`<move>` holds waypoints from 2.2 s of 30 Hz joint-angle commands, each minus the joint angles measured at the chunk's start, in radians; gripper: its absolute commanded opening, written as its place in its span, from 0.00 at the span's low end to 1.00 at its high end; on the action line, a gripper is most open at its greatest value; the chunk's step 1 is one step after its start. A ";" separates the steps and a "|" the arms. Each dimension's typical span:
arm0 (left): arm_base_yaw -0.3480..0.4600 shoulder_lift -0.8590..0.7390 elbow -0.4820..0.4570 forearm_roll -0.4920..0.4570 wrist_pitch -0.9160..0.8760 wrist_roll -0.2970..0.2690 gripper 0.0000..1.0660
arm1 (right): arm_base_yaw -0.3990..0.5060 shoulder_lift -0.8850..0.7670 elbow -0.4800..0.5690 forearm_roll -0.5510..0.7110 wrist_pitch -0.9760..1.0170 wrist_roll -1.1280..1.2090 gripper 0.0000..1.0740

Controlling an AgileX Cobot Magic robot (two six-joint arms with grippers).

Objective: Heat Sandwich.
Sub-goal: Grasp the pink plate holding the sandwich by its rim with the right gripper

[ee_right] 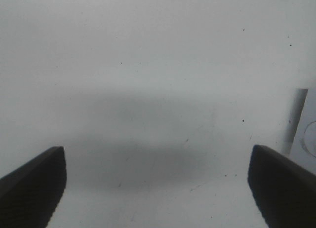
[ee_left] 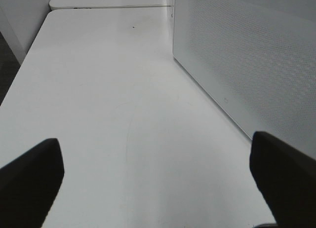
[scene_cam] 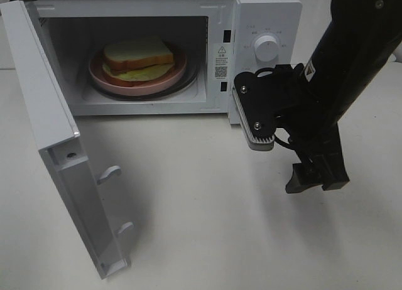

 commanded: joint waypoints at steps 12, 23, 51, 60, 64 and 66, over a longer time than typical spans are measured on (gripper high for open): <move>-0.008 -0.026 0.003 -0.005 -0.008 -0.003 0.91 | 0.033 0.027 -0.099 -0.066 -0.050 0.020 0.92; -0.008 -0.026 0.003 -0.005 -0.008 -0.003 0.91 | 0.061 0.156 -0.265 -0.058 -0.065 0.020 0.89; -0.008 -0.026 0.003 -0.005 -0.008 -0.003 0.91 | 0.084 0.494 -0.614 -0.052 -0.220 0.020 0.82; -0.008 -0.026 0.003 -0.005 -0.008 -0.003 0.91 | 0.081 0.605 -0.738 -0.051 -0.227 0.020 0.81; -0.008 -0.026 0.003 -0.005 -0.008 -0.003 0.91 | 0.081 0.651 -0.794 -0.052 -0.226 0.021 0.80; -0.008 -0.026 0.003 -0.005 -0.008 -0.003 0.91 | 0.081 0.674 -0.824 -0.052 -0.223 0.021 0.80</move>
